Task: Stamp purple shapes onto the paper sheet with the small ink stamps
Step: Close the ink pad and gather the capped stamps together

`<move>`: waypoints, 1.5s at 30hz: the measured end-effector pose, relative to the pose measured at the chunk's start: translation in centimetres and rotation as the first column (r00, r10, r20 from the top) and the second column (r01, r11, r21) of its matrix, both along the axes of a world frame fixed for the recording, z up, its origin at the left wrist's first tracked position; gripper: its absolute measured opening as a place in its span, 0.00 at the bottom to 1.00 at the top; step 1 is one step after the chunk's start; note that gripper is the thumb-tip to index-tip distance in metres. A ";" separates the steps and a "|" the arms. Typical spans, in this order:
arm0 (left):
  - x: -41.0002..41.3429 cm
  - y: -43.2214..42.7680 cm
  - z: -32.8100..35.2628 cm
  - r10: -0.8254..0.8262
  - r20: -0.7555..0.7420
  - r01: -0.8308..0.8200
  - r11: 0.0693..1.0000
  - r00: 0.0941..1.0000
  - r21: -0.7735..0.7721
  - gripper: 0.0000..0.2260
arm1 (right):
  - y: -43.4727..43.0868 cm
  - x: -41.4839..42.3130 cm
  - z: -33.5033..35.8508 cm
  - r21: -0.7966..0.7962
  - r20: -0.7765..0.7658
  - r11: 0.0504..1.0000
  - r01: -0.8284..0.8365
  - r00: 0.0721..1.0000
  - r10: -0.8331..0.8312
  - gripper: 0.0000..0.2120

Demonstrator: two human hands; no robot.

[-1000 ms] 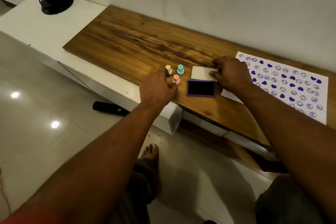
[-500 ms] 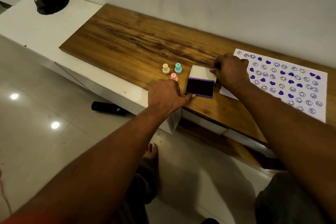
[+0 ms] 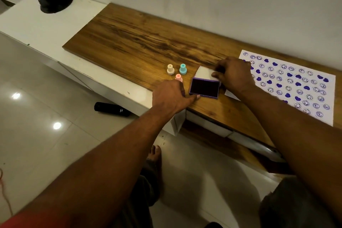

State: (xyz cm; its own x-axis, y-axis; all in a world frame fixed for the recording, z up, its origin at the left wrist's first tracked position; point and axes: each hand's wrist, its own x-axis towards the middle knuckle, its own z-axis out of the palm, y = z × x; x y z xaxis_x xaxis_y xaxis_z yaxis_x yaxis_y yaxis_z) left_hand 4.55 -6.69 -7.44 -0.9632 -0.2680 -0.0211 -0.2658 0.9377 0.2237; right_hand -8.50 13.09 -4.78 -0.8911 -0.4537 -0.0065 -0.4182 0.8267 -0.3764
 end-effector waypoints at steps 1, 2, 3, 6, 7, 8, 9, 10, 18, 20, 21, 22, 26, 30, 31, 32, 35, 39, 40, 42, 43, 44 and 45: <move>0.0 0.0 -0.1 0.000 0.001 0.000 1.000 1.000 0.000 0.29 | -0.1 0.0 0.0 -0.022 -0.001 1.000 0.013 1.000 -0.013 0.12; 0.0 -0.1 -0.2 0.001 0.004 -0.001 1.000 1.000 0.007 0.29 | -0.2 0.0 -0.1 -0.036 0.002 0.999 0.025 1.000 -0.025 0.11; 0.0 -0.1 -0.3 0.003 0.007 -0.003 1.000 1.000 0.017 0.29 | -0.3 0.0 -0.1 -0.035 0.005 0.999 0.030 1.000 -0.030 0.11; -0.1 -0.2 -0.5 0.000 0.002 0.000 1.000 1.000 0.027 0.28 | -0.7 0.3 -0.2 0.025 -0.030 1.000 0.015 0.999 -0.014 0.12; -0.1 -0.2 -0.4 0.000 -0.001 0.000 1.000 1.000 0.026 0.28 | -0.7 0.3 -0.1 0.017 -0.032 1.000 0.013 0.999 -0.012 0.12; -0.1 -0.1 -0.4 0.000 -0.002 0.000 1.000 1.000 0.026 0.28 | -0.6 0.4 0.1 -0.004 -0.029 1.000 0.011 1.000 -0.011 0.12; -0.1 -0.1 -0.4 0.000 -0.003 0.000 1.000 1.000 0.027 0.28 | -0.5 0.4 0.4 -0.028 -0.036 1.000 0.008 0.999 -0.009 0.13; -0.1 -0.2 -0.3 0.000 -0.005 0.001 1.000 1.000 0.028 0.28 | -0.5 0.4 0.6 -0.049 -0.057 0.999 -0.001 0.998 -0.002 0.13; -0.1 0.0 0.0 0.013 -0.018 -0.013 1.000 1.000 0.024 0.28 | -0.1 0.9 2.4 -0.125 -0.192 0.968 -0.217 0.963 0.191 0.14; 0.0 -0.1 0.1 0.020 -0.022 -0.019 0.999 1.000 0.028 0.29 | 0.2 1.3 2.4 -0.063 -0.237 0.952 -0.298 0.931 0.276 0.14; 0.0 -0.1 0.1 0.021 -0.031 -0.020 0.999 0.999 0.036 0.29 | 0.3 1.5 2.4 -0.028 -0.257 0.946 -0.323 0.917 0.306 0.14; 0.0 -0.1 0.1 0.020 -0.043 -0.018 0.999 0.999 0.045 0.28 | 0.4 1.7 2.3 -0.006 -0.278 0.941 -0.340 0.904 0.325 0.13; 0.1 -0.1 0.2 0.014 -0.065 -0.010 0.999 0.998 0.050 0.28 | 1.0 2.8 2.3 -0.053 -0.279 0.934 -0.354 0.903 0.326 0.10; -0.1 0.1 0.3 0.021 -0.041 -0.020 0.999 0.999 0.027 0.29 | 1.2 4.0 1.2 -0.046 -0.160 0.890 -0.454 0.883 0.442 0.11; -0.1 0.1 0.2 0.025 -0.032 -0.024 0.999 0.999 0.022 0.29 | 1.2 4.2 0.9 -0.041 -0.124 0.885 -0.463 0.882 0.455 0.11; -0.2 0.1 0.2 0.027 -0.026 -0.027 0.999 0.999 0.017 0.29 | 1.2 4.4 0.6 -0.040 -0.098 0.884 -0.467 0.882 0.461 0.11; -0.3 0.1 0.2 0.028 -0.008 -0.028 1.000 1.000 0.012 0.30 | 1.4 4.4 0.0 -0.052 -0.071 0.876 -0.479 0.877 0.475 0.10; -0.4 0.0 0.2 0.026 -0.007 -0.026 0.999 1.000 0.021 0.28 | 1.6 4.0 -0.2 -0.075 -0.014 0.869 -0.488 0.872 0.489 0.12; -0.5 0.0 0.1 0.026 -0.007 -0.026 0.999 1.000 0.025 0.28 | 1.6 3.9 -0.3 -0.081 0.003 0.870 -0.486 0.873 0.487 0.12; -0.6 0.0 0.0 0.030 0.002 -0.030 0.999 1.000 0.030 0.28 | 1.7 3.8 -0.5 -0.087 0.009 0.873 -0.480 0.876 0.482 0.13; -0.6 0.0 0.0 0.030 0.008 -0.030 0.999 1.000 0.032 0.28 | 1.7 3.7 -0.6 -0.085 0.009 0.873 -0.480 0.876 0.482 0.14; -0.6 0.0 0.1 0.028 0.010 -0.029 0.999 1.000 0.037 0.27 | 1.6 3.7 -0.6 -0.083 0.010 0.871 -0.484 0.874 0.486 0.14; -0.6 -0.1 0.1 0.028 0.008 -0.028 0.999 1.000 0.045 0.27 | 1.5 3.6 -0.7 -0.079 0.013 0.869 -0.489 0.871 0.491 0.14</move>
State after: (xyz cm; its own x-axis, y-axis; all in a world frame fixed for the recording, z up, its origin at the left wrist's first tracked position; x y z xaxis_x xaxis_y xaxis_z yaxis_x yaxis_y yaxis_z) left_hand 3.92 -6.75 -7.35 -0.9551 -0.2933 -0.0410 -0.2935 0.9190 0.2634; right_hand -4.91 14.62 -5.47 -0.5539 -0.8324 0.0182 -0.7495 0.4890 -0.4462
